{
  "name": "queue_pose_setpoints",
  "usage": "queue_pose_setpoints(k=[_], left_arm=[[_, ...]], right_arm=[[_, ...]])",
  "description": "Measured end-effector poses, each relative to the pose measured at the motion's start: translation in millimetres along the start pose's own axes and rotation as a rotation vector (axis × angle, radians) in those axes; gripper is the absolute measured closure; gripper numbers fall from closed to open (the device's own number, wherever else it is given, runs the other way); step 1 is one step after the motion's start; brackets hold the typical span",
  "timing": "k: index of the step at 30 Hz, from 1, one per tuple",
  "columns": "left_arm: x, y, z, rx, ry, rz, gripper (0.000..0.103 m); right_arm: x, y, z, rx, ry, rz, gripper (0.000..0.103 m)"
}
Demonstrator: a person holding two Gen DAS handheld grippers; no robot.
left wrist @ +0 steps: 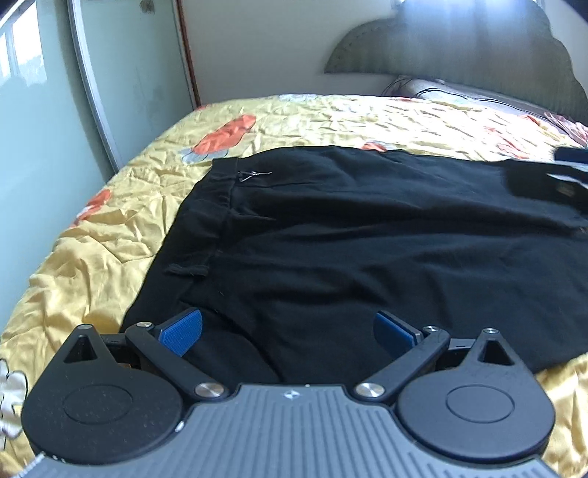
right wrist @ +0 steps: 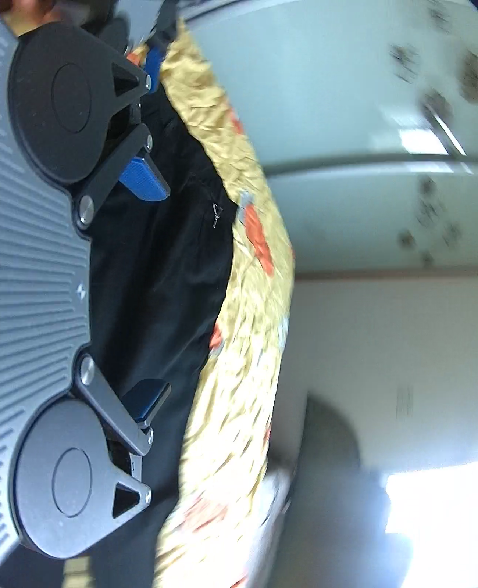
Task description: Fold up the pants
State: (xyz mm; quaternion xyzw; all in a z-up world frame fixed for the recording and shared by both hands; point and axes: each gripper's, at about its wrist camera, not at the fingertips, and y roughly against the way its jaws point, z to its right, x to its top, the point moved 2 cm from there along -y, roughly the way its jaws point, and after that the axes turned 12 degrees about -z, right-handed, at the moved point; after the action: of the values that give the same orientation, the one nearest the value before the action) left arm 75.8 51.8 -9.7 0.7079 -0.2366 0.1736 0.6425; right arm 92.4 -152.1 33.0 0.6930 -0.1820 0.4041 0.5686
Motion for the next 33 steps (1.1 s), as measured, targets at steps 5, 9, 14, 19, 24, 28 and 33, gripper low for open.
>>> queue_pose_setpoints(k=[5, 9, 14, 19, 24, 28, 33], left_arm=[[36, -20, -38, 0.006, 0.104, -0.025, 0.002], [68, -41, -60, -0.012, 0.154, -0.073, 0.002], [106, -67, -72, 0.005, 0.18, -0.105, 0.002], [141, -99, -79, -0.033, 0.214, -0.16, 0.003], [181, -127, -87, -0.18, 0.33, -0.201, 0.003], [208, -148, -84, -0.338, 0.413, -0.271, 0.004], [220, -165, -90, -0.447, 0.542, -0.331, 0.003]], right_arm=[[70, -97, 28, 0.117, 0.043, -0.124, 0.0], [108, -179, 46, 0.239, 0.085, -0.208, 0.0], [126, -257, 56, 0.358, 0.169, -0.266, 0.008], [135, -301, 64, 0.452, 0.197, -0.33, 0.05], [131, -284, 61, 0.465, 0.283, -0.32, 0.094], [116, -235, 35, 0.336, 0.442, -0.156, 0.096], [83, -180, -3, 0.222, 0.65, -0.02, 0.096]])
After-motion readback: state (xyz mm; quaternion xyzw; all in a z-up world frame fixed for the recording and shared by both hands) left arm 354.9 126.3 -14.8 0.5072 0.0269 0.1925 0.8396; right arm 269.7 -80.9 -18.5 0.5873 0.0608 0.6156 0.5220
